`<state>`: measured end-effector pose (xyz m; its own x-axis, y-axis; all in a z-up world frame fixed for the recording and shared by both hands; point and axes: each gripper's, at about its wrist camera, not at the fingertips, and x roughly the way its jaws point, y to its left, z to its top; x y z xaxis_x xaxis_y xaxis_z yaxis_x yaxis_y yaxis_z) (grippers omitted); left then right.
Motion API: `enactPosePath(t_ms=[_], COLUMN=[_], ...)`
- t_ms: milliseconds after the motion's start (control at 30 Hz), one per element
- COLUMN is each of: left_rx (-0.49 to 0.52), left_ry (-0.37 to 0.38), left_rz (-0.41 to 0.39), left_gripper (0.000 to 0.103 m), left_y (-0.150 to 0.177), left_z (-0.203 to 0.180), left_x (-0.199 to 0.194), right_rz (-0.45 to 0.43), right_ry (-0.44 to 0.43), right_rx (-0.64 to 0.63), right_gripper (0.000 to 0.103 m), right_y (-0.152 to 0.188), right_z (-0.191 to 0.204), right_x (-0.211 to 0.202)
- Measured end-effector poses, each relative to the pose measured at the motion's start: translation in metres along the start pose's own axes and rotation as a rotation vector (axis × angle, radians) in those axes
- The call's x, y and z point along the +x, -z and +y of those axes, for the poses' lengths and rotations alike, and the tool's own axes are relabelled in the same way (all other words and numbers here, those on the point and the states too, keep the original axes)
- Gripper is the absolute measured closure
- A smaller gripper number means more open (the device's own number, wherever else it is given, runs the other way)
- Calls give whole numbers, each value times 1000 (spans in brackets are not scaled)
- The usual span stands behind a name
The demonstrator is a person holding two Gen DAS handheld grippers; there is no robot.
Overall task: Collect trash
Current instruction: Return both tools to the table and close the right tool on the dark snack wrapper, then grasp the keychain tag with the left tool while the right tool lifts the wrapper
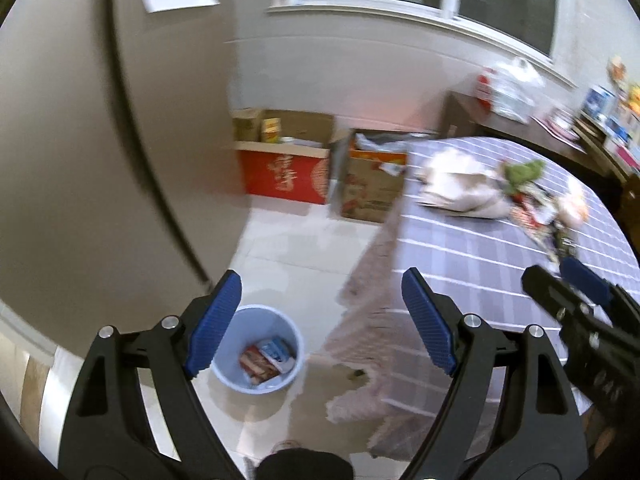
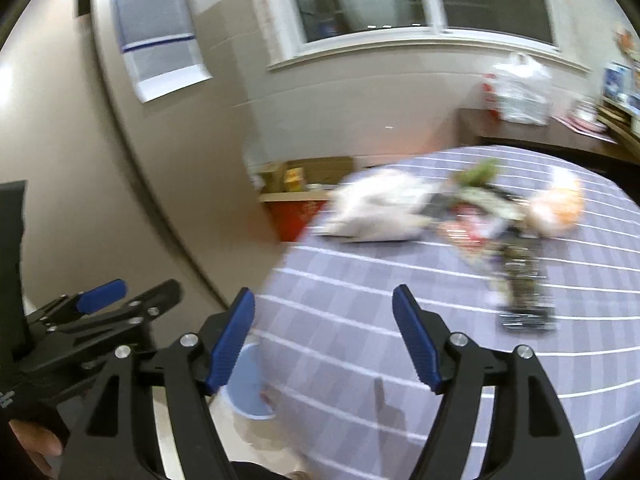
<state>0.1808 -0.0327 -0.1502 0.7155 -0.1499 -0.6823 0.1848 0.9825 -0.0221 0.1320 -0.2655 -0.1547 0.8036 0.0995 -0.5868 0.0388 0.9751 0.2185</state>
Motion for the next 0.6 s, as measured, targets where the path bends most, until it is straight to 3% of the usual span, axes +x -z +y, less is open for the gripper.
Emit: enactPosePath(t_ms=[200,333,367,433,500,567,600], left_rx=[85,122,130,151,164,160,153], left_ry=[63,86,90,96,102,108,117], left_rz=[11,28,31,36,38,46,52], left_gripper=[21,21,21,21,21,21,21], left_y=[-3,-6,-7,-8,-10,-11,-11], left_z=[-63,-91,-96,-107,-110,-112,-114], left_x=[8,16,17,22,25,28,31], right_rz=[37,101,110,133,149,171,175], right_ry=[147,152,158,143,136,123,110], right_rx=[96,124,114,111,98,77,76], right_gripper=[33,34,38,55,57,72,73], right_y=[2,-1,-2,-4,-5,-4,-5], right_z=[-82,-112,-115,-119,-120,-121,-122], right_x=[-5,10,14,22,27,32,35])
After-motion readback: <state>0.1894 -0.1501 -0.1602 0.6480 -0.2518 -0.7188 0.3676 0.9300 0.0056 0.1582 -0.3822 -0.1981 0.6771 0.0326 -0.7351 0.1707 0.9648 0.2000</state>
